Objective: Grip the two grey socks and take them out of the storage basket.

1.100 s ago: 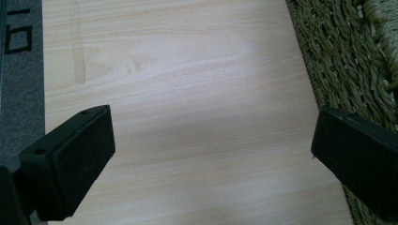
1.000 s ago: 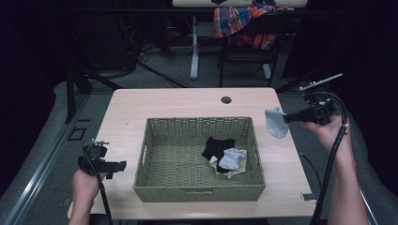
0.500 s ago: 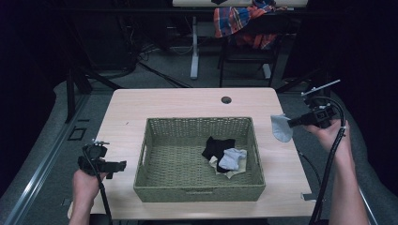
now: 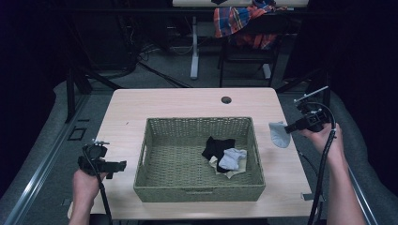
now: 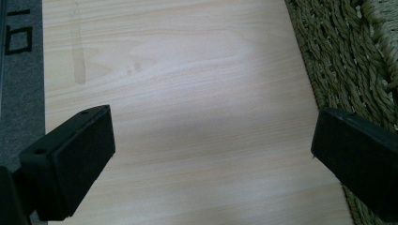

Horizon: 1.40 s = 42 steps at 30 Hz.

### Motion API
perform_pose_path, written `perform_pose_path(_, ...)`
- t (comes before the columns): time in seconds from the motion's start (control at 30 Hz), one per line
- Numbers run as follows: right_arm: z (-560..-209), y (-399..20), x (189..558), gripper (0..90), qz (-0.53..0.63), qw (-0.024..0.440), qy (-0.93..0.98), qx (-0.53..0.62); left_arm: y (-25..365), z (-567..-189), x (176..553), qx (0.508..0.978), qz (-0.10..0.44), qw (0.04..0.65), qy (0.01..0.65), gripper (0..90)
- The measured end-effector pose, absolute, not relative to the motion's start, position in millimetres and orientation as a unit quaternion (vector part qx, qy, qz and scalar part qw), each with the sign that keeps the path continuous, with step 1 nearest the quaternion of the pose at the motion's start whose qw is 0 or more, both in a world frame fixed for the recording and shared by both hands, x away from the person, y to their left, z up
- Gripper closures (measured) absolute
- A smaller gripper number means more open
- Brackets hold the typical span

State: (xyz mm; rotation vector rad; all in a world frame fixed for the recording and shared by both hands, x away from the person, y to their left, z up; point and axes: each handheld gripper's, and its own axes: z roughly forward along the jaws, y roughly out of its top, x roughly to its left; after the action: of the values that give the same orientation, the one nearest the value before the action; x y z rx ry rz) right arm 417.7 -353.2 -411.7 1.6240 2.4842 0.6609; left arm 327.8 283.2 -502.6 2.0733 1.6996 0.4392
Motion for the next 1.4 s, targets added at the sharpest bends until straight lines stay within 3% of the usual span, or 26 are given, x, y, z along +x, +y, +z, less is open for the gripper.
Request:
perform_pose_path(1.27, -499.4, -341.7, 437.5, 85.0, 0.132, -0.017, 0.827, 0.546, 283.8, -502.1, 327.6, 0.746, 0.157, 0.212, 0.612, 0.2)
perform_pose_path(1.33, -500.0, -342.2, 437.7, 82.7, 0.129, -0.019, 0.828, 0.545, 283.7, -502.1, 327.6, 0.745, 0.158, 0.212, 0.612, 0.2)
perform_pose_path(1.37, -496.6, -343.3, 437.2, 74.9, 0.135, -0.018, 0.826, 0.548, 283.8, -502.0, 327.6, 0.745, 0.157, 0.213, 0.612, 0.2)
perform_pose_path(1.4, -496.6, -343.3, 437.2, 74.9, 0.135, -0.018, 0.826, 0.548, 283.8, -502.0, 327.6, 0.745, 0.157, 0.213, 0.612, 0.2)
